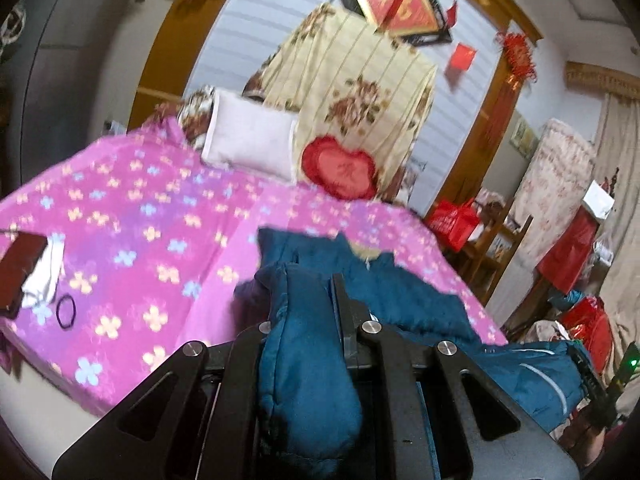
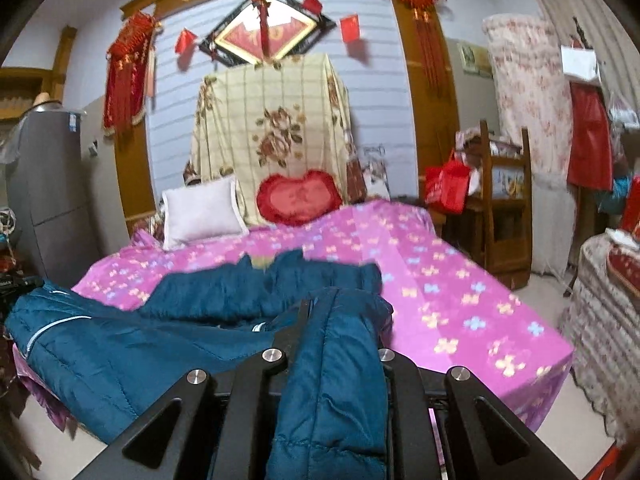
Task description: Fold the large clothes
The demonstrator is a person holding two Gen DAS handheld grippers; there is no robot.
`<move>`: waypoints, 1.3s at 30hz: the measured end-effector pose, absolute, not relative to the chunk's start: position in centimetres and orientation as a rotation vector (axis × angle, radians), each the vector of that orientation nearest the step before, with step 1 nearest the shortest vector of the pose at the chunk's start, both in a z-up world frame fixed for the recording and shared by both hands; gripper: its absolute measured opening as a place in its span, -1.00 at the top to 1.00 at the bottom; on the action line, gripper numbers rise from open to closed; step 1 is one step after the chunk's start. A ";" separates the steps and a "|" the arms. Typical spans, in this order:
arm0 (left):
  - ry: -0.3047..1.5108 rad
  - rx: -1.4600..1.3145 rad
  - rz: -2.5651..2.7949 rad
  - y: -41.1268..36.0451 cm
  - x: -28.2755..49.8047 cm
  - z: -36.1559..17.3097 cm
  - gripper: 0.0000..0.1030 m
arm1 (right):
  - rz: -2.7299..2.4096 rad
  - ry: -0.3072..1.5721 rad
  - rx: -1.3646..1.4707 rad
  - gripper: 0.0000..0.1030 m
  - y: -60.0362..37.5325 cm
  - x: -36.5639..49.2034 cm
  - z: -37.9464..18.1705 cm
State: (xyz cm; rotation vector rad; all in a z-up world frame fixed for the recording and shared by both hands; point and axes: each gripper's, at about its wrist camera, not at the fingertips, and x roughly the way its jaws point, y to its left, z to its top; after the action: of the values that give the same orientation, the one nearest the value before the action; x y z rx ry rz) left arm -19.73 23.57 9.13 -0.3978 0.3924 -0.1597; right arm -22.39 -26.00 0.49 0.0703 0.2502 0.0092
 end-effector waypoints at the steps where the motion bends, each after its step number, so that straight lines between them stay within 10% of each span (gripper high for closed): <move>1: 0.376 -0.390 -0.161 23.4 -19.8 9.5 0.82 | 0.007 0.239 0.067 0.76 -26.0 -22.4 0.9; 21: 0.421 -0.269 -0.029 20.4 0.9 11.8 0.81 | -0.065 0.240 0.092 0.76 -27.9 -1.3 4.1; 39: 0.690 -0.193 0.134 16.8 18.3 -4.9 0.67 | -0.092 0.559 0.149 0.67 -30.7 15.9 -9.3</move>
State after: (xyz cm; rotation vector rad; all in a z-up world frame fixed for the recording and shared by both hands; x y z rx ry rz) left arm 18.28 16.82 -4.94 -0.1933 0.6901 0.1340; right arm 15.89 -30.68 -9.33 0.1494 0.5591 -0.0920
